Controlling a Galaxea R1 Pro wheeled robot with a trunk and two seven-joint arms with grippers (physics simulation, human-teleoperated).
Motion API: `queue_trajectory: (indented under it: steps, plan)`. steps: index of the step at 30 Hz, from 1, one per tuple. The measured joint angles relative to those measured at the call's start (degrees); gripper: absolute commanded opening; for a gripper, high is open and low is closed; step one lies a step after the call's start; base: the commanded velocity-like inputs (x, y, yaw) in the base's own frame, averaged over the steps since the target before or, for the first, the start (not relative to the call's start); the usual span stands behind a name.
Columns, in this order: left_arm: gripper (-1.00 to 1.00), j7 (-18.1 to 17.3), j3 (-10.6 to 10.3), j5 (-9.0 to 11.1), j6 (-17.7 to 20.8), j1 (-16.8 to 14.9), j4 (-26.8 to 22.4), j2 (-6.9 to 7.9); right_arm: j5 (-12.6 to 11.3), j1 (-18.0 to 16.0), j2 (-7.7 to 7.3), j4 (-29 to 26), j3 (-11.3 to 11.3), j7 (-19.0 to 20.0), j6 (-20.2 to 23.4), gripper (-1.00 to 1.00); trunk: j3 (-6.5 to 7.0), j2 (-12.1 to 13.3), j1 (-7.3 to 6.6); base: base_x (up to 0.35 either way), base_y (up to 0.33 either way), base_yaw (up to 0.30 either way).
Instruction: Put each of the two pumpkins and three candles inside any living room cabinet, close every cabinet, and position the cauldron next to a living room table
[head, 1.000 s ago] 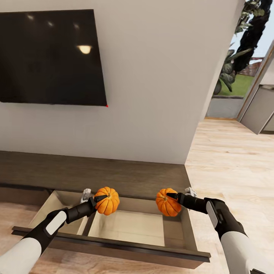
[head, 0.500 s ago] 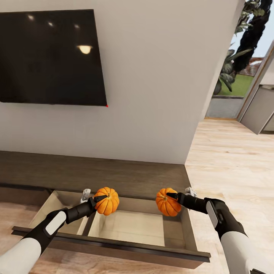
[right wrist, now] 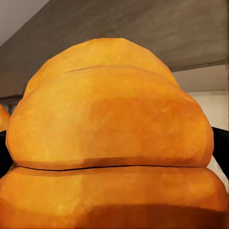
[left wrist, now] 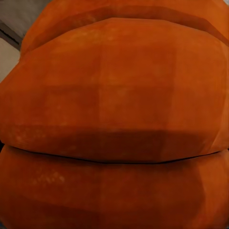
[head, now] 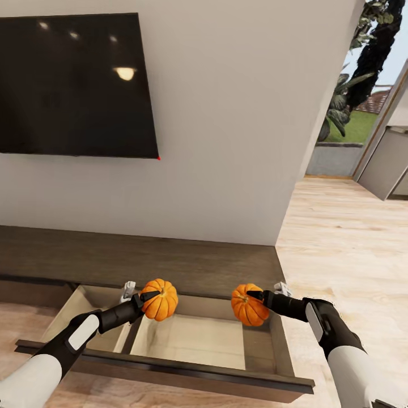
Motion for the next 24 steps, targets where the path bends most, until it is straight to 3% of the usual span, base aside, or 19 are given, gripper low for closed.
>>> queue_trajectory:
  steps: [2, 4, 12, 17, 21, 24]
  plan:
    - [-1.00, 0.0, 0.1, 0.2, 0.0, 0.0, 0.0, -0.01, -0.9, 0.0, 0.03, 0.6, -0.1, 0.0, -1.9, -1.00, 0.09, 0.0, -0.01, 0.074, 0.000, -0.181]
    - [-1.00, 0.0, 0.1, 0.0, 0.0, 0.0, -0.1, -0.02, -0.1, 0.0, 0.03, 4.4, 0.1, 0.2, -4.7, -1.00, 0.21, 0.0, 0.00, 0.005, 0.000, -0.207]
    - [-1.00, 0.0, -0.1, 0.0, 0.0, 0.0, 0.1, -0.28, -1.0, 0.0, 0.05, 9.8, 0.0, 0.3, -4.7, -1.00, 0.75, 0.0, -0.01, 0.001, 0.000, -0.204]
    - [-1.00, 0.3, -3.5, -0.3, -0.7, 0.0, 1.2, -0.53, -0.5, 0.0, 0.04, 11.2, -0.1, 0.2, -4.9, -1.00, 0.88, 0.0, 0.00, 0.000, 0.000, -0.050]
    - [-1.00, 0.2, -4.6, 0.0, -3.5, 0.0, 2.5, -0.59, -0.5, 0.0, 0.04, 11.4, -0.1, 0.1, -7.5, -1.00, 0.90, 0.0, 0.00, 0.000, 0.000, -0.005]
    - [-1.00, 0.3, -5.1, -0.3, -5.9, 0.0, 7.5, -3.02, -0.4, 0.0, 0.04, 11.4, 0.0, 0.0, -10.0, -1.00, 0.89, 0.0, 0.00, 0.000, 0.000, 0.000]
